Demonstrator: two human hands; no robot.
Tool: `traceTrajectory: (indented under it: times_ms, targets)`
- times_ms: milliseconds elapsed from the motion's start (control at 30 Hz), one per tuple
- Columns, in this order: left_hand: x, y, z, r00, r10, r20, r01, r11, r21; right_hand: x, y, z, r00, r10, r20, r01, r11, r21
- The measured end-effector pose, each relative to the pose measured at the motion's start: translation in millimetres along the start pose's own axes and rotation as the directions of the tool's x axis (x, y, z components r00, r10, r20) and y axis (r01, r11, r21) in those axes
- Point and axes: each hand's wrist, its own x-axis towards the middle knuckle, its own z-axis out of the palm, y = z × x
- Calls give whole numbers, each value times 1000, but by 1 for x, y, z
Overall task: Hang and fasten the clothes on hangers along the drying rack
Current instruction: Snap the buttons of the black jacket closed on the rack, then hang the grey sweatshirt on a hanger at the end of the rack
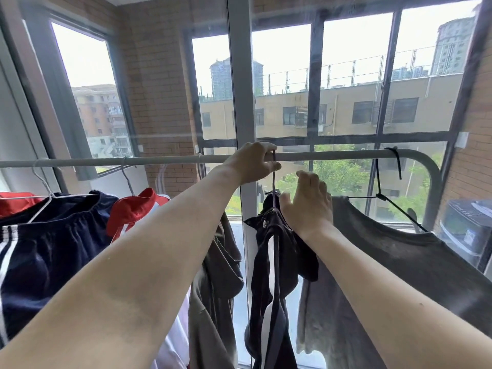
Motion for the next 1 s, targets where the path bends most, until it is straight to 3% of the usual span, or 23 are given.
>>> traceTrajectory:
  times_ms: [567,1000]
  targets:
    - [-2,1,-3,999,-24,28,25,999,-32,5,3,-6,993,22,112,-9,993,-117]
    - [-5,6,-1,999,-3,-32,6,997,83,-3,6,-32,990,30,138,-13,992,-123]
